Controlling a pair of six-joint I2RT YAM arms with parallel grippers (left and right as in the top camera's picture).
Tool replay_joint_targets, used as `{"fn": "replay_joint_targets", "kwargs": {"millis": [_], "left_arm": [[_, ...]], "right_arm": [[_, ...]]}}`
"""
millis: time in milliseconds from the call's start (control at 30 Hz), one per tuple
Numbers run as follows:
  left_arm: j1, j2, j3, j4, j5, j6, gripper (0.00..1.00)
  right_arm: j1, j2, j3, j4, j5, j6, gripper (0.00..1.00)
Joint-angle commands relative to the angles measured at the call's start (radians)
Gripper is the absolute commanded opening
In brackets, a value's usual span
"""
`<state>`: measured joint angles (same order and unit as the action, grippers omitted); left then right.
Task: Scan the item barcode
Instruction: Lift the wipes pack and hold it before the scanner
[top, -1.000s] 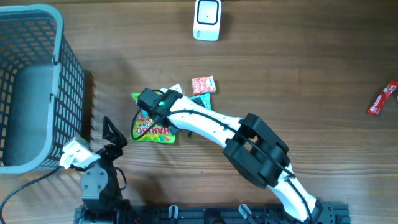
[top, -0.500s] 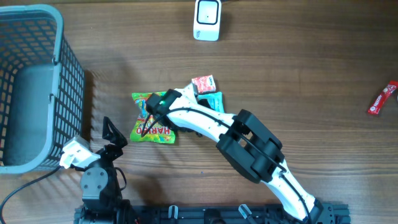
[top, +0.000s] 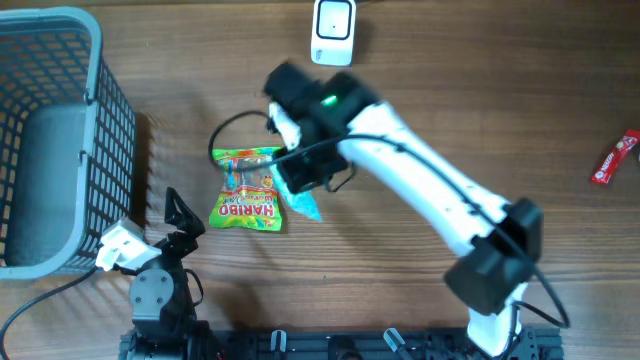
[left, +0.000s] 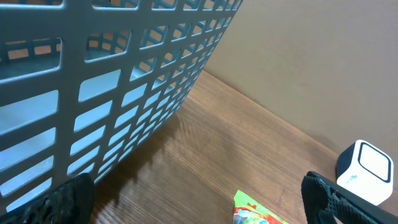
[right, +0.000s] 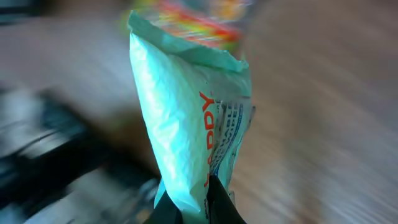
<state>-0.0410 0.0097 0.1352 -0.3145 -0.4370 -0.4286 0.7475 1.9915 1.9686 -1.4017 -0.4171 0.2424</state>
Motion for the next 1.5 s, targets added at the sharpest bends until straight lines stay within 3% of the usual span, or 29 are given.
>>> {"fn": "replay_joint_targets", "kwargs": {"millis": [0, 133, 233, 300, 400, 567, 667, 733, 900, 1033, 1100, 1267, 1467], "left_arm": [[0.004, -0.003, -0.005, 0.002, -0.009, 0.008, 1.00], [0.004, -0.003, -0.005, 0.002, -0.009, 0.008, 1.00], [0.004, -0.003, -0.005, 0.002, -0.009, 0.008, 1.00], [0.004, -0.003, -0.005, 0.002, -0.009, 0.008, 1.00], [0.004, -0.003, -0.005, 0.002, -0.009, 0.008, 1.00], [0.004, -0.003, -0.005, 0.002, -0.009, 0.008, 1.00], [0.004, -0.003, -0.005, 0.002, -0.009, 0.008, 1.00], [0.004, -0.003, -0.005, 0.002, -0.009, 0.008, 1.00], [0.004, -0.003, -0.005, 0.002, -0.009, 0.008, 1.00], [0.004, -0.003, -0.005, 0.002, -0.009, 0.008, 1.00], [0.004, -0.003, -0.005, 0.002, -0.009, 0.008, 1.00], [0.004, -0.003, -0.005, 0.002, -0.009, 0.008, 1.00], [0.004, -0.003, -0.005, 0.002, -0.009, 0.008, 1.00]], "right_arm": [[-0.074, 0.001, 0.006, -0.006, -0.454, -0.090, 0.04], [-0.114, 0.001, 0.006, -0.012, -0.629, 0.182, 0.04], [-0.121, 0.001, 0.006, 0.026, -0.775, 0.214, 0.04], [-0.121, 0.001, 0.006, 0.048, -0.765, 0.230, 0.04], [-0.121, 0.001, 0.006, 0.064, -0.526, 0.229, 0.04], [-0.121, 0.001, 0.006, 0.103, 0.201, 0.218, 0.04], [-0.121, 0.001, 0.006, 0.182, 0.257, 0.050, 0.04], [-0.121, 0.001, 0.006, 0.236, 0.312, 0.043, 0.05], [-0.121, 0.025, 0.000, 0.454, 0.667, 0.034, 0.05], [-0.130, 0.127, -0.016, 0.765, 0.792, -0.320, 0.05], [-0.140, 0.180, -0.016, 0.896, 0.866, -0.428, 0.05], [-0.185, 0.332, -0.016, 1.311, 0.970, -0.641, 0.04], [-0.229, 0.469, -0.015, 1.691, 0.946, -0.759, 0.05]]}}
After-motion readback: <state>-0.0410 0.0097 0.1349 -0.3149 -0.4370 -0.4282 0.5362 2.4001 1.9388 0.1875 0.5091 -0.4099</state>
